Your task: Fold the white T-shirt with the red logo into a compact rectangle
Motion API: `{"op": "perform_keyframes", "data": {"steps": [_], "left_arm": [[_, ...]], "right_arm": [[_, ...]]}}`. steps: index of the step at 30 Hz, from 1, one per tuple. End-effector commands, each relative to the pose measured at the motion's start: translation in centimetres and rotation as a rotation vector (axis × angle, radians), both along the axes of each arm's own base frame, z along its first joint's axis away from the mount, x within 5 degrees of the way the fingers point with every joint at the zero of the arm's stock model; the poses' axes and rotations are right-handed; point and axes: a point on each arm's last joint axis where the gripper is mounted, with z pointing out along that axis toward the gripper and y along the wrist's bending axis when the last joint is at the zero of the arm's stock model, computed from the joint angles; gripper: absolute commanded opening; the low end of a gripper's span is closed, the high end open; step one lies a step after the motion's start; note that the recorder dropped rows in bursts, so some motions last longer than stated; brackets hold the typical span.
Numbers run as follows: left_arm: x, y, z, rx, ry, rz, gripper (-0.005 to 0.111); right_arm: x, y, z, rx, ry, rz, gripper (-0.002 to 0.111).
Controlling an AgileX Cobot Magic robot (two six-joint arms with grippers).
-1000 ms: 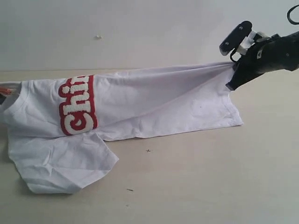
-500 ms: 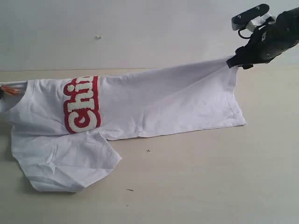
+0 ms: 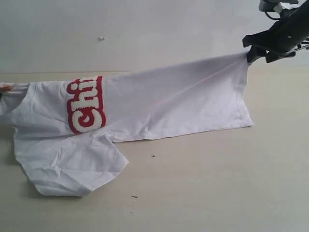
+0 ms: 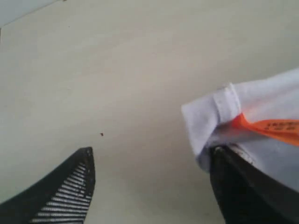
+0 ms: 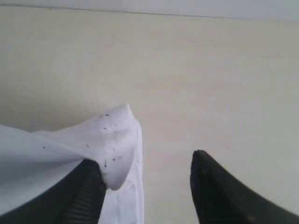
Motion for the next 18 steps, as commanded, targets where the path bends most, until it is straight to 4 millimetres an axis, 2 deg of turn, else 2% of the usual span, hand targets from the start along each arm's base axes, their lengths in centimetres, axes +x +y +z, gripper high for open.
{"op": "perform_keyframes", "data": {"steps": [1, 3, 4, 6, 8, 11, 12, 15, 18], "left_arm": [[0.0, 0.5, 0.1, -0.007, -0.015, 0.019, 0.067], [0.0, 0.5, 0.0, -0.007, -0.013, 0.019, 0.067], [0.0, 0.5, 0.0, -0.007, -0.013, 0.019, 0.067], [0.0, 0.5, 0.0, -0.007, -0.013, 0.019, 0.067], [0.0, 0.5, 0.1, -0.007, -0.016, 0.019, 0.067], [0.1, 0.5, 0.3, -0.011, -0.018, 0.026, 0.067], [0.2, 0.5, 0.3, -0.012, -0.019, 0.026, 0.067], [0.1, 0.5, 0.3, -0.012, -0.017, 0.026, 0.067], [0.1, 0.5, 0.3, -0.012, -0.013, 0.027, 0.067]], "right_arm": [[-0.3, -3.6, 1.8, 0.014, -0.035, -0.059, 0.051], [-0.7, -4.3, 2.1, 0.099, -0.038, -0.036, 0.051], [-0.8, -4.4, 1.9, 0.183, -0.026, -0.012, 0.052], [-0.6, -4.4, 1.3, 0.243, 0.010, 0.020, 0.052], [-0.4, -4.3, 0.5, 0.270, 0.042, 0.036, 0.052], [-0.3, -4.3, 0.5, 0.267, 0.037, 0.056, 0.052], [-0.3, -4.3, 0.6, 0.278, 0.029, 0.068, 0.052], [-0.4, -4.3, 1.5, 0.480, -0.046, 0.100, 0.052], [-0.4, -4.8, 2.1, 0.556, -0.096, 0.095, 0.052]]}}
